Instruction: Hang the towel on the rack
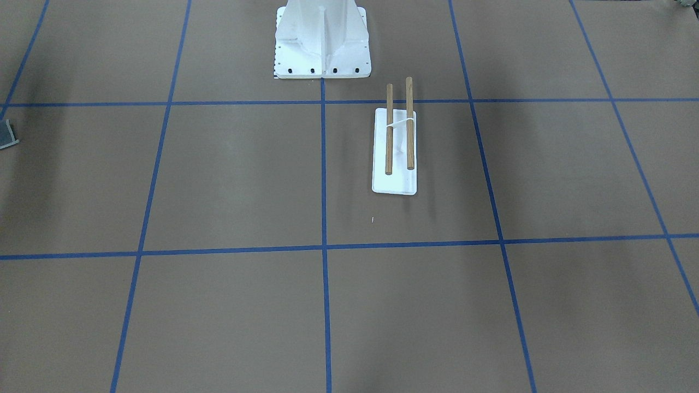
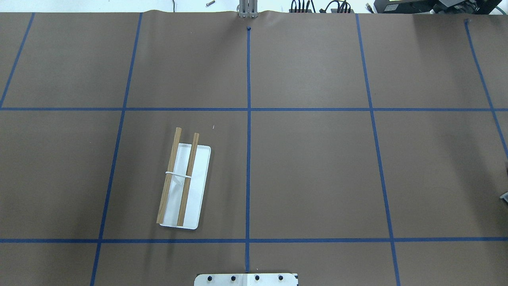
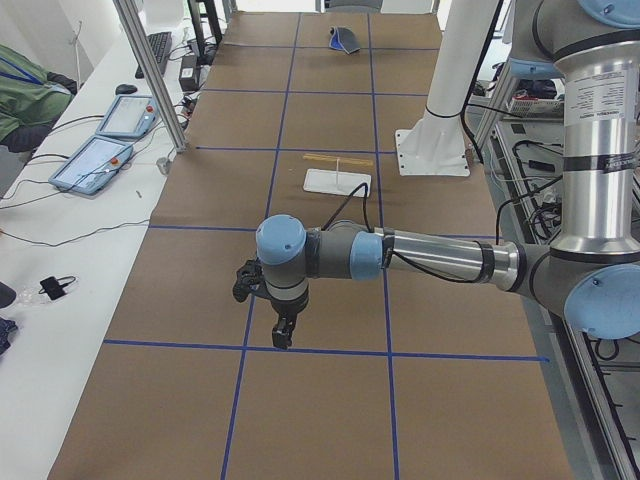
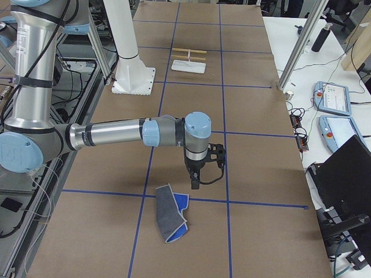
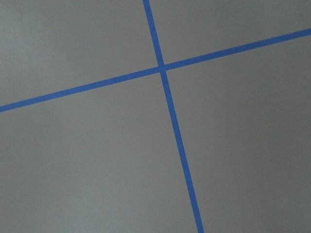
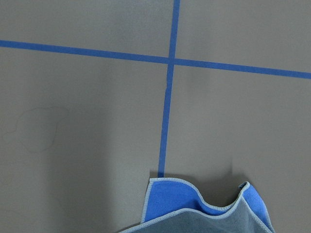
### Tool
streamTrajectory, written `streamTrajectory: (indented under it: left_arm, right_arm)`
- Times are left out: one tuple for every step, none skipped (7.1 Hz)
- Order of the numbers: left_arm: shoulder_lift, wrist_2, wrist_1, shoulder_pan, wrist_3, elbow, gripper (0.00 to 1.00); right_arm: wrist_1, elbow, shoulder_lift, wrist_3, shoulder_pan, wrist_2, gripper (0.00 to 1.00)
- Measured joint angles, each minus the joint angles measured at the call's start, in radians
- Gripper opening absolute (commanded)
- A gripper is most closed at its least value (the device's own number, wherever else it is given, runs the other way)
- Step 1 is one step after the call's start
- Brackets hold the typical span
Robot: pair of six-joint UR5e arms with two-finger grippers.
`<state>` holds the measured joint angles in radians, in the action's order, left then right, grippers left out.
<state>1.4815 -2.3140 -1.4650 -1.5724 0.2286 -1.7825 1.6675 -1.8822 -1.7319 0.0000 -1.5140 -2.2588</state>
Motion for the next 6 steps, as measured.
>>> streamTrajectory:
  left_arm:
    - [0.0,-0.002,0.0,0.0,0.0,-0.001,0.99]
    - [0.0,-0.005,-0.001,0.0,0.001,-0.005,0.99]
    - [0.0,-0.006,-0.003,0.0,0.0,-0.017,0.98]
    - [0.0,-0.006,-0.004,0.0,0.0,-0.041,0.99]
    - [0.0,-0.004,-0.004,-0.001,0.001,-0.067,0.99]
    - [0.002,0.0,-0.004,-0.001,0.0,-0.08,0.98]
  right_arm:
    - [0.0,0.0,0.0,0.0,0.0,0.0,1.0]
    - [0.0,0.0,0.003,0.0,0.0,-0.001,1.0]
    - [0.001,-0.005,0.006,0.0,0.0,-0.004,1.0]
    - [0.001,-0.023,0.009,0.0,0.0,-0.008,1.0]
    - [0.0,-0.051,0.011,0.0,0.001,-0.01,1.0]
    - [-0.015,-0.07,0.016,0.003,0.003,-0.01,1.0]
